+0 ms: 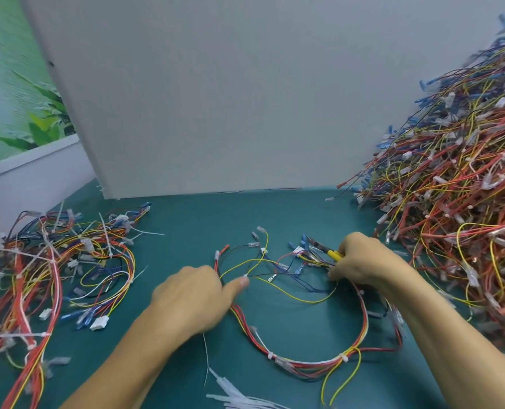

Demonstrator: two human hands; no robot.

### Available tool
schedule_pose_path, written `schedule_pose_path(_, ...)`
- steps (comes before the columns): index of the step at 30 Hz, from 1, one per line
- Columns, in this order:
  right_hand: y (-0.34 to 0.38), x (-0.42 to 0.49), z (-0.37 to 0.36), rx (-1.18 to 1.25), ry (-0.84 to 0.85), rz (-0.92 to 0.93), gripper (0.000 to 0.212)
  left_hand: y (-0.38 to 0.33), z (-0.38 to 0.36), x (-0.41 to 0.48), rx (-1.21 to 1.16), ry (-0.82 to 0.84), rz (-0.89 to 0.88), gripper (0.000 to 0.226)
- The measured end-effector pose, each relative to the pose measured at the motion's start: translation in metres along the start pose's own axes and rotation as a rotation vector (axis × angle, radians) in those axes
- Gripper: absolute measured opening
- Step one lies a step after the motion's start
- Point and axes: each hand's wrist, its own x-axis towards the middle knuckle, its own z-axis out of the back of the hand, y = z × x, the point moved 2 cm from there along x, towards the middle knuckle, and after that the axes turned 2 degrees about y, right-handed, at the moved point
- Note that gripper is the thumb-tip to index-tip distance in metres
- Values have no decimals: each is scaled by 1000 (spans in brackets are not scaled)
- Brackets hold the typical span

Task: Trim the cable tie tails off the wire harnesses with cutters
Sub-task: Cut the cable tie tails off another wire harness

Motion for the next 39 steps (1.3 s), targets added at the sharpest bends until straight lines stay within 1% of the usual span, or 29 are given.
schedule_pose_path(2, 0, -1, 2, -1, 15, 0, 29, -4, -7, 5, 25, -62, 50, 64)
schedule_pose_path(4, 0, -2, 4, 10, 17, 17, 26, -4, -14, 12, 3, -67, 44, 47)
schedule_pose_path(6, 1, -5, 8, 67, -28, 41, 21, 1, -13, 20, -114, -38, 38, 31)
schedule_pose_path(8, 1, -5, 17, 206, -165, 71, 17, 11, -2, 30, -323, -62, 42, 23)
schedule_pose_path(9, 1, -4, 23, 321, -257, 92, 17, 16, 6, 34, -464, -112, 37, 22)
schedule_pose_path(10, 2, -3, 29, 477, -335, 120, 17, 22, 14, 39, -662, -171, 22, 20)
schedule_pose_path(12, 6, -1, 42, 884, -397, 181, 16, 30, 30, 47, -1124, -274, -27, 11)
schedule_pose_path(13, 9, 1, 47, 1073, -399, 203, 17, 33, 38, 51, -1298, -314, -49, 8)
schedule_pose_path(14, 11, 3, 50, 1219, -399, 217, 21, 35, 44, 55, -1411, -352, -65, 8)
schedule_pose_path(16, 14, 7, 51, 1378, -424, 211, 26, 37, 49, 61, -1545, -427, -73, 12)
schedule_pose_path(18, 12, 11, 44, 1474, -443, 180, 26, 38, 46, 67, -1612, -469, -37, 11)
schedule_pose_path(19, 12, 13, 40, 1513, -428, 161, 25, 38, 42, 69, -1607, -487, -20, 10)
schedule_pose_path(20, 12, 14, 36, 1527, -406, 144, 23, 37, 39, 69, -1558, -505, -18, 10)
schedule_pose_path(22, 14, 16, 30, 1454, -353, 134, 20, 33, 32, 71, -1371, -497, -65, 11)
schedule_pose_path(25, 25, 11, 26, 1248, -185, 217, 16, 21, 29, 67, -1119, -351, -214, 9)
schedule_pose_path(27, 33, 6, 25, 1223, -89, 240, 16, 12, 29, 65, -1034, -255, -298, 13)
schedule_pose_path(28, 35, 5, 25, 1272, -92, 205, 17, 9, 29, 66, -1070, -229, -326, 16)
schedule_pose_path(30, 34, 6, 25, 1450, -174, 52, 20, 7, 30, 65, -1326, -206, -329, 20)
schedule_pose_path(32, 27, 9, 26, 1584, -261, -89, 24, 10, 34, 66, -1604, -255, -277, 22)
schedule_pose_path(34, 18, 11, 28, 1654, -305, -155, 26, 16, 38, 70, -1793, -331, -216, 24)
schedule_pose_path(36, 12, 12, 30, 1686, -322, -184, 25, 22, 40, 72, -1889, -398, -176, 26)
schedule_pose_path(39, 12, 13, 31, 1690, -312, -172, 22, 23, 37, 75, -1929, -455, -157, 26)
